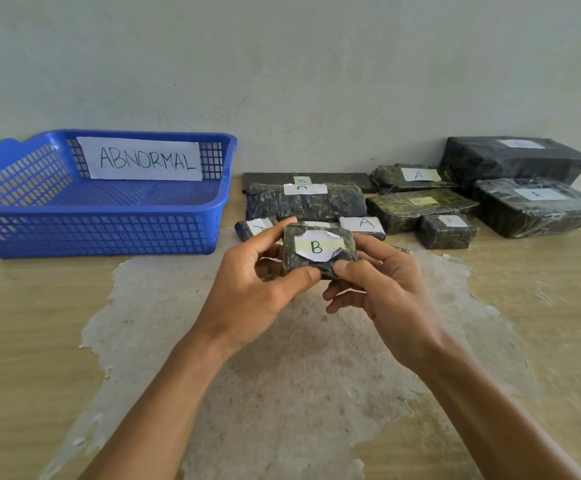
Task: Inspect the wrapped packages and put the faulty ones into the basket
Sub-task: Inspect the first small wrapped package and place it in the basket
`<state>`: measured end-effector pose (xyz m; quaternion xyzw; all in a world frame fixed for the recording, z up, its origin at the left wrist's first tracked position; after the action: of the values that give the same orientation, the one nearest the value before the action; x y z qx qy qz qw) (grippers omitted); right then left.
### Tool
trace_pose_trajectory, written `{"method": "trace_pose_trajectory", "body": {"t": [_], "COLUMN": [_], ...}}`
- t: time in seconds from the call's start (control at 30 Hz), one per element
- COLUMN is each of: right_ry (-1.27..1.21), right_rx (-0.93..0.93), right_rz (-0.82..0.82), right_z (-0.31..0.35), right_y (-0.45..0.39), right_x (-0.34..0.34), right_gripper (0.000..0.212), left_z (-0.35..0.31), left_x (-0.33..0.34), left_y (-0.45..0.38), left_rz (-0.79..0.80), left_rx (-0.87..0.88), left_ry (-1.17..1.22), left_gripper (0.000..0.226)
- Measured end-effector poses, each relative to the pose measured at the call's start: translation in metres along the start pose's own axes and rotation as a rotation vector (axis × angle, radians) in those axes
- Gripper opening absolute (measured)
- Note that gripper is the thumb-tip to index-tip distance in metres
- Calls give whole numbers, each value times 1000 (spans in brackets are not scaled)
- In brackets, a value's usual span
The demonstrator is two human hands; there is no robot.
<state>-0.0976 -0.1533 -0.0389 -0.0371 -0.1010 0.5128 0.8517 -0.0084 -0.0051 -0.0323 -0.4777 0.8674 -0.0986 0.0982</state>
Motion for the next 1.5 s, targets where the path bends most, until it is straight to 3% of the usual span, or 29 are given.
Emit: {"method": "trace_pose_trajectory", "body": {"t": [0.23,0.37,0.6,0.7,0.97,1.1,1.5], "right_ry": [3,93,237,246,164,134,215], "right_rx": [41,-25,-255,-251,-282,-279,-292], "right_rz": [89,38,-122,-166,-168,-169,-144], "right_z": [4,2,2,-1,3,7,5], "right_y": [1,2,3,2,3,4,8], "right_x": [-2,-1,-2,-5,-4,-2,5], "right_gripper": [41,29,8,33,32,9,6], "left_z": [3,4,0,-1,-6,-4,-6], "left_x": [-10,-9,1,1,6,6,10], "left_y": [-7,-8,-5,-3,0,3,6], "left_rz": [-193,-185,-191,-177,-42,95,-42], "left_rx": [-97,-100,-120,-136,-113,-50,-16], "left_ry": [167,255,230,169,175,86,89], "left_gripper": [35,19,30,33,35,37,25]}}
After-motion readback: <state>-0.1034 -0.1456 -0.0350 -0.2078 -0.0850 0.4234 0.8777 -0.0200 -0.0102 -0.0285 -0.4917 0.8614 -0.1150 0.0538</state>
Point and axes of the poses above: each hand's wrist, its own y-axis away from the middle knuckle, its own x-axis out of the palm, z = x × y, the point moved 2 cm from there along -y, towards the middle knuckle, and after that the axes turned 6 degrees about -z, right-handed, at the moved point
